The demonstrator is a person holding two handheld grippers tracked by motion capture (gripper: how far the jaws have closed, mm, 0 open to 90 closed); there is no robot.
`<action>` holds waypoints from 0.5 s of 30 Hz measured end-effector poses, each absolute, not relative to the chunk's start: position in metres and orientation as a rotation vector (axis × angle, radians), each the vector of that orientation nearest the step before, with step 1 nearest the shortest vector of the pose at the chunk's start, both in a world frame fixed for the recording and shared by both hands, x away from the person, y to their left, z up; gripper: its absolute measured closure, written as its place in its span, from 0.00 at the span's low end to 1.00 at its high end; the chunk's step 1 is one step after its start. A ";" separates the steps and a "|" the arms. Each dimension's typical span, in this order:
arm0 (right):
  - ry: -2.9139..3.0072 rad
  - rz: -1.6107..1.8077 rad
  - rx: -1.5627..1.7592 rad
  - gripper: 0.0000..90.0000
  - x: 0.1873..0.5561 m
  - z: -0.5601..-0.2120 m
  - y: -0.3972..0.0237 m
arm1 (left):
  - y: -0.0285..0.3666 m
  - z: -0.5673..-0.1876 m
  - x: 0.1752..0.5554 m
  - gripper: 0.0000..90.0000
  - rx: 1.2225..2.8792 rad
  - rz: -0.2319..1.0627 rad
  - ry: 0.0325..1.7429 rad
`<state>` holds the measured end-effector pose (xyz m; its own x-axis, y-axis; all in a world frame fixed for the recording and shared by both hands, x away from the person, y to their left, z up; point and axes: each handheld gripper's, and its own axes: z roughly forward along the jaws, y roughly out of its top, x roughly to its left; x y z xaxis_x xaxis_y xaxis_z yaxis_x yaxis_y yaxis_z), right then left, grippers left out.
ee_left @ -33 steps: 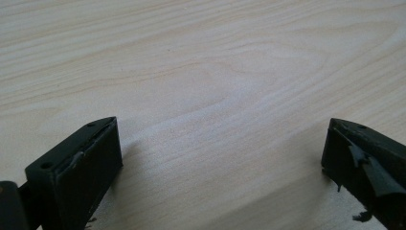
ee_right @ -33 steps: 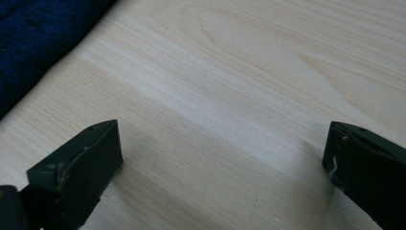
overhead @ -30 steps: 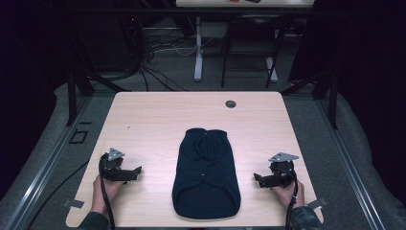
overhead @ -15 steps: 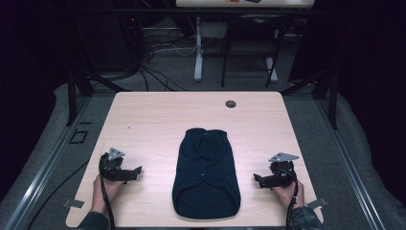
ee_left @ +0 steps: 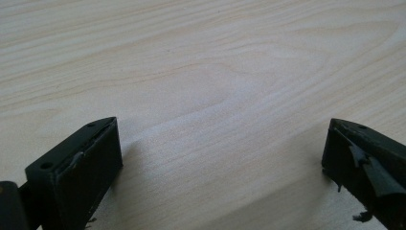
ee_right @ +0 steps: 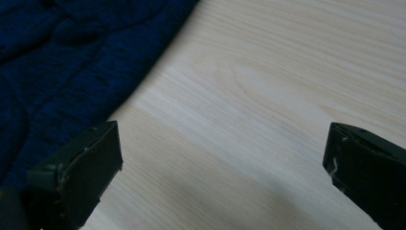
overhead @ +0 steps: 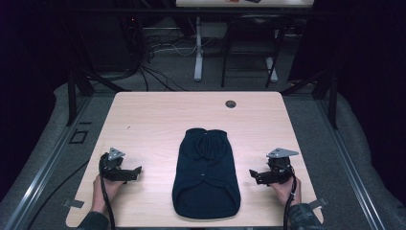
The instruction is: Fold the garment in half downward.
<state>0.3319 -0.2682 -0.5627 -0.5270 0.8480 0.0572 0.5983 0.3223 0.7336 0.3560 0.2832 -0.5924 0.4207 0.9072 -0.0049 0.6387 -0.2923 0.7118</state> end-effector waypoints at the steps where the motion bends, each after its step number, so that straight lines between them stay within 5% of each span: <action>1: 2.265 1.035 1.288 0.00 0.333 -0.561 -0.267 | 0.283 -0.592 0.356 0.00 2.040 0.538 1.302; 15: 2.332 1.041 1.240 0.00 0.349 -0.552 -0.235 | 0.257 -0.573 0.354 0.00 2.042 0.511 1.218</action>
<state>0.3493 -0.2349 -0.5520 -0.5817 0.8105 0.0681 0.5920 0.3645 0.7188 0.3538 0.2566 -0.5725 0.4810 0.8766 -0.0161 0.6027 -0.3173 0.7322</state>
